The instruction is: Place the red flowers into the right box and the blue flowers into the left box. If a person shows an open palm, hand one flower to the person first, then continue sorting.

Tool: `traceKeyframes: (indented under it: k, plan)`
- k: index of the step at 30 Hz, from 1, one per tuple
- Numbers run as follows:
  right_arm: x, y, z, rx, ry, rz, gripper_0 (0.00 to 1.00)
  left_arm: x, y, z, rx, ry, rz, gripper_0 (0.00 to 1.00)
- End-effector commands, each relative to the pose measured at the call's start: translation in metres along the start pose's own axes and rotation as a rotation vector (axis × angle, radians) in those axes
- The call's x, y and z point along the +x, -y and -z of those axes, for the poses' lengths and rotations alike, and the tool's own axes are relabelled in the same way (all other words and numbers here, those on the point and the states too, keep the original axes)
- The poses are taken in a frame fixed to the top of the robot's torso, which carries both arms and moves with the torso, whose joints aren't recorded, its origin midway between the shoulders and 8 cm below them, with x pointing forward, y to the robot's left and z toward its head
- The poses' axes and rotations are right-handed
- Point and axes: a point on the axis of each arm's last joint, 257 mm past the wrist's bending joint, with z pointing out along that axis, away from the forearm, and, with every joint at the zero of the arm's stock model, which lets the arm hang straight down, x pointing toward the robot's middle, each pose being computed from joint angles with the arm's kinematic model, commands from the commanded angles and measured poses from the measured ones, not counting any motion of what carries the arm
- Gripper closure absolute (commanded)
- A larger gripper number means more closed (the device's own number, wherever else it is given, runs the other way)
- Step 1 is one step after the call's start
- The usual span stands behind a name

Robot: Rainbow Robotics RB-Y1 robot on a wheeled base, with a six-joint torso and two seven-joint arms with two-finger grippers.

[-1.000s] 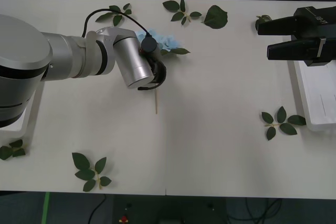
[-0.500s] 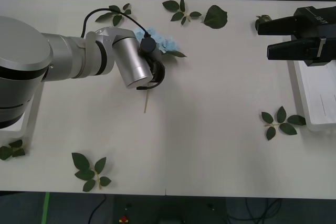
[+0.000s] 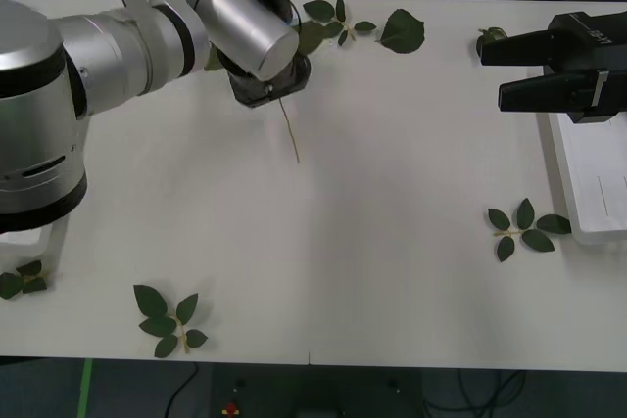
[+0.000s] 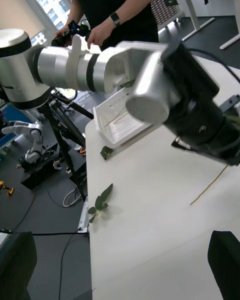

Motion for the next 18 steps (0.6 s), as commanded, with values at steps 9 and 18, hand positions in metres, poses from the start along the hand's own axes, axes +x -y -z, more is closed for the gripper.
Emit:
traceKeyframes:
  k: [9,18]
  plan:
    - [-0.023,0.002,0.01,0.028,-0.002,0.047,0.0,-0.103,0.043,0.16,0.301,-0.12,-0.052,1.0]
    - [-0.023,0.002,0.01,0.028,-0.002,0.047,0.0,-0.124,-0.05,0.214,0.503,-0.147,-0.163,1.0]
